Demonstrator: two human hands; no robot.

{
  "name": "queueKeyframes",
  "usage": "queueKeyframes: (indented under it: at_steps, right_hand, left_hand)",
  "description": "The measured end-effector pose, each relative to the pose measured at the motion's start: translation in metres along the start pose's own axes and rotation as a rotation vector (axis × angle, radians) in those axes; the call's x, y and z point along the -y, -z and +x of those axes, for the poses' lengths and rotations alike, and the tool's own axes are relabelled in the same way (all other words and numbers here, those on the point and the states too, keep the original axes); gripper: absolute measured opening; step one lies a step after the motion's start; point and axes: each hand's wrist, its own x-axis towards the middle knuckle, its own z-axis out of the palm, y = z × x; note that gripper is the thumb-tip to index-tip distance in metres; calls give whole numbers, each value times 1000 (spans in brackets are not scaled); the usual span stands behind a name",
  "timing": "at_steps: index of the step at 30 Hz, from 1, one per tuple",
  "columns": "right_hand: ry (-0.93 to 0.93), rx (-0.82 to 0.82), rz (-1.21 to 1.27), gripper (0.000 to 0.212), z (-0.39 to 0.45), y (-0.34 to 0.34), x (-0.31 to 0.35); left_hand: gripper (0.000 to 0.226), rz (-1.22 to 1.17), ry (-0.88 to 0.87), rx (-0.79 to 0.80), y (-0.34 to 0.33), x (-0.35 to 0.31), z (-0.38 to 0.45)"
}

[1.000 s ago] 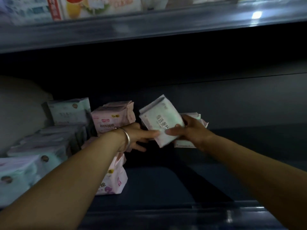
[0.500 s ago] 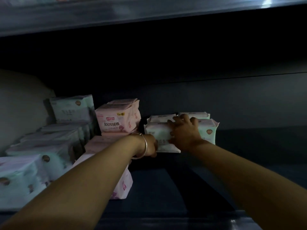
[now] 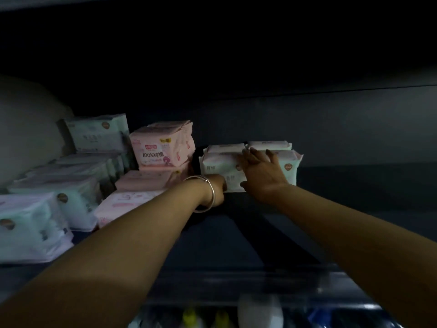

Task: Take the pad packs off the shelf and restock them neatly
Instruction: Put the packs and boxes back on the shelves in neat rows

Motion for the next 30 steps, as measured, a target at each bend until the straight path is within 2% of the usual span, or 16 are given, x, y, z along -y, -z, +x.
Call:
queueKeyframes:
  at_steps: [3,7,12,16,19,20,22,27,30]
  right_hand:
    - [34,-1,27,53,-41,6,-4]
    - [52,-89,108,35,-110,15,-9]
    - [95,-130,163,42,-209,11,-12]
    - [210,-333,171,43,-280,-9,-11]
    - [232,-302,237,41,-327,-36,-8]
    - [237,-248,272,38,-343,-47,-7]
    - [227,-1,325,41,-374,-71,-8]
    - [222,729,230,83,-437,-145,-11]
    - [191,1017,262,105,-465,-181,-10]
  left_hand:
    - [37,-35,-35,-86,-3,-15,-27]
    - [36,-81,-85,-150,-19,-45,-77]
    - [41,-82,-167,-324,-58,-79,-150]
    - [33,0,-254,-526,-109,-103,-208]
    - [29,61,-366,-630,-147,-118,-237]
    - [30,36,-371,-582,-162,-122,-245]
    - [35,-12,-362,-403,-198,-128,-254]
    - [67,-9,-342,231,-292,-143,-272]
    - [86,26,-318,478,-339,-146,-281]
